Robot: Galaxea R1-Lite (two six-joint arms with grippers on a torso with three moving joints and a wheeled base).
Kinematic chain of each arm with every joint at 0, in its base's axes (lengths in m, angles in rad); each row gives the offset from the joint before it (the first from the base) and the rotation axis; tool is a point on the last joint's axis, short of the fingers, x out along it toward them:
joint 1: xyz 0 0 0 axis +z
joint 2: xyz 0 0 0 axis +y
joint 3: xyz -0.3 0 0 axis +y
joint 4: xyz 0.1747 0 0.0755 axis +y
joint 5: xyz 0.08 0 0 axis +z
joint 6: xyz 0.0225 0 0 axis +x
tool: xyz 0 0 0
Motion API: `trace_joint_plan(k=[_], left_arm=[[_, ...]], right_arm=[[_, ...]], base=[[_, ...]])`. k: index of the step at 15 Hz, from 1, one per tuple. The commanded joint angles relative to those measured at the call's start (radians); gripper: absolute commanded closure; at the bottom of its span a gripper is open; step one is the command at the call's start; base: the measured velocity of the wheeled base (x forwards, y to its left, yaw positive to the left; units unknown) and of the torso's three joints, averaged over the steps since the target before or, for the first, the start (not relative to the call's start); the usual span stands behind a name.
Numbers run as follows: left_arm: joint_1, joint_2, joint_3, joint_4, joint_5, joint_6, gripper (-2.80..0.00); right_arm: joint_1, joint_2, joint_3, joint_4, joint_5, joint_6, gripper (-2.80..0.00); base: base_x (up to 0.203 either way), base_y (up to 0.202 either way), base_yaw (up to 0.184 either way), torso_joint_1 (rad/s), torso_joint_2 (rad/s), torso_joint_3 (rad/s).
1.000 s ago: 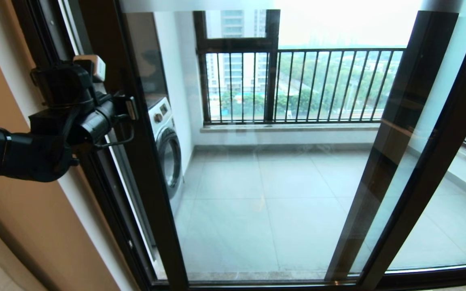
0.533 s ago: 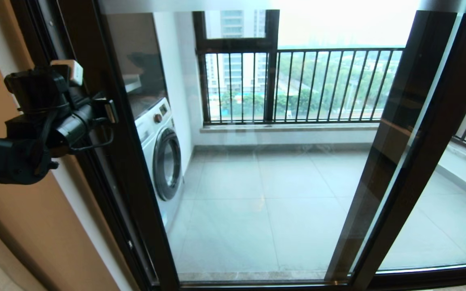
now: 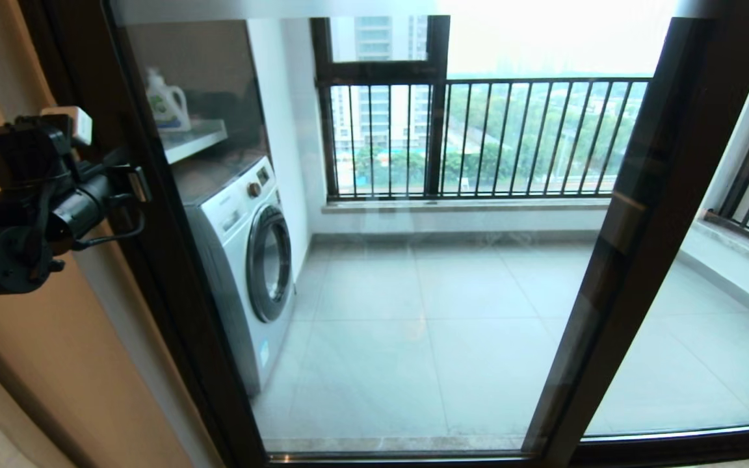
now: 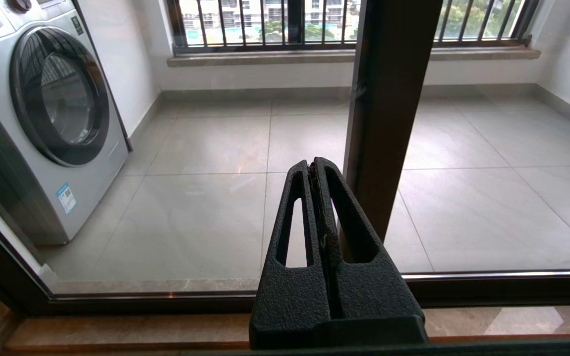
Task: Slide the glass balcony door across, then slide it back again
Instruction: Close the slid door
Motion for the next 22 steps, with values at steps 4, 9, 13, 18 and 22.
trace_joint_plan(k=[4,9,13,18,22], left_arm=[[0.059,0.058,-0.05,-0.005,-0.014,0.0,0.0],[0.103,0.09,-0.095,-0.005,-0.026,0.016,0.0],[0.124,0.095,-0.105,-0.005,-0.046,0.016,0.0],[0.121,0.082,-0.101,-0.008,-0.05,0.015,0.0],[0.046,-0.023,-0.041,-0.008,-0.069,0.011,0.0]], right_arm=[[0.0,0.001,0.012,-0.001,0.001,-0.001,0.0],[0.0,0.001,0.012,-0.001,-0.001,-0.001,0.0],[0.0,0.001,0.012,-0.001,0.001,-0.001,0.0],[0.0,0.001,0.012,-0.001,-0.001,-0.001,0.0],[0.0,0.001,0.012,-0.001,0.0,-0.001,0.0]], base=[[0.0,0.0,0.0,0.0,0.0,0.0],[0.0,0.0,0.0,0.0,0.0,0.0],[0.0,0.0,0.0,0.0,0.0,0.0],[0.0,0.0,0.0,0.0,0.0,0.0],[0.0,0.0,0.0,0.0,0.0,0.0]])
